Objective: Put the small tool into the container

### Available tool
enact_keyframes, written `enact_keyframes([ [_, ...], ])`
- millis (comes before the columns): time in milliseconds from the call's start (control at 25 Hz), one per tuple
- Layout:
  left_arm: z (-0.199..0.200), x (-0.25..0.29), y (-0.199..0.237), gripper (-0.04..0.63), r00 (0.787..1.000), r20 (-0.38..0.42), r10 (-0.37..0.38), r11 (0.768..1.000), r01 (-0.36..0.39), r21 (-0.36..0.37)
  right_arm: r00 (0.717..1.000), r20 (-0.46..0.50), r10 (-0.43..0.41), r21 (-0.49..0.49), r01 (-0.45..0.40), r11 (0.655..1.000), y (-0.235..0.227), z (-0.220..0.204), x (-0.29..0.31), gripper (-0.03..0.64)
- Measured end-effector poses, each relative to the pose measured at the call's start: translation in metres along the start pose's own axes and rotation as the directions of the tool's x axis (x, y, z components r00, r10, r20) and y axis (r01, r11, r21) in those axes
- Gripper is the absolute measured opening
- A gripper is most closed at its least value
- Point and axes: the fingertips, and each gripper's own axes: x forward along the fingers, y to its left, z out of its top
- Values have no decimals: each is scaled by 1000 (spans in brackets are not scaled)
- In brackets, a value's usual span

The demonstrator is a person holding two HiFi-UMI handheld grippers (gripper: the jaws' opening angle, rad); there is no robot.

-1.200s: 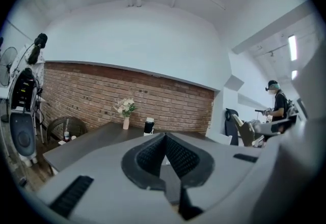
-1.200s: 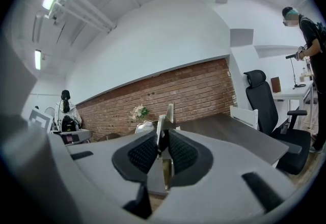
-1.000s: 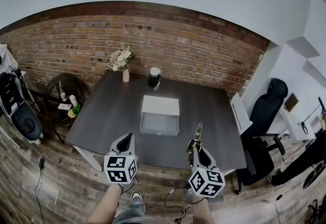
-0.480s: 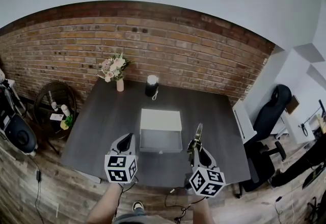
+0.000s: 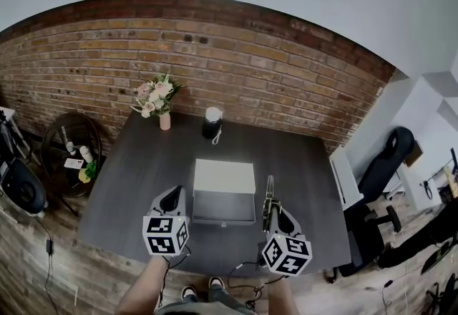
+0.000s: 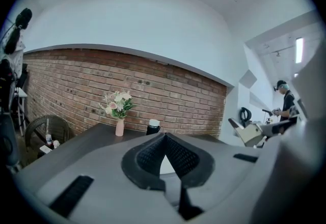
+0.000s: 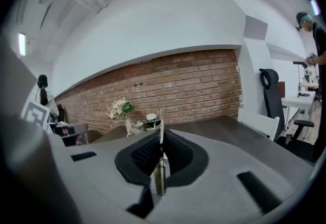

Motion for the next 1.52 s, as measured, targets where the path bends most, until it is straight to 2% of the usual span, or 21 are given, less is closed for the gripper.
enact_keyframes([
  [80, 2, 8, -2, -5, 1000, -2, 3, 1000, -3, -17, 1000, -3, 22, 21, -21, 1000, 2, 1, 12, 3],
  [200, 4, 14, -9, -5, 1000, -2, -9, 1000, 9, 13, 999, -7, 41, 24, -41, 999, 4, 2, 24, 3],
  [400, -3, 23, 0, -5, 999, -23, 23, 1000, -24, -18, 999, -16, 47, 11, -47, 999, 1, 8, 37, 3],
  [720, -8, 27, 9, -5, 997, -32, 66, 997, -67, -28, 996, -42, 72, -9, -73, 997, -2, 4, 49, 3],
  [1000, -17, 21, 27, -5, 990, -48, 133, 990, -135, -40, 990, -74, 123, -47, -127, 991, 7, 0, 67, 4],
  [1240, -32, 9, 50, -5, 974, -76, 213, 974, -218, -57, 972, -135, 191, -114, -207, 972, 19, -11, 85, 3],
  [1520, -49, -4, 76, -5, 949, -105, 297, 949, -305, -73, 937, -203, 284, -205, -325, 923, 39, -27, 105, 3],
])
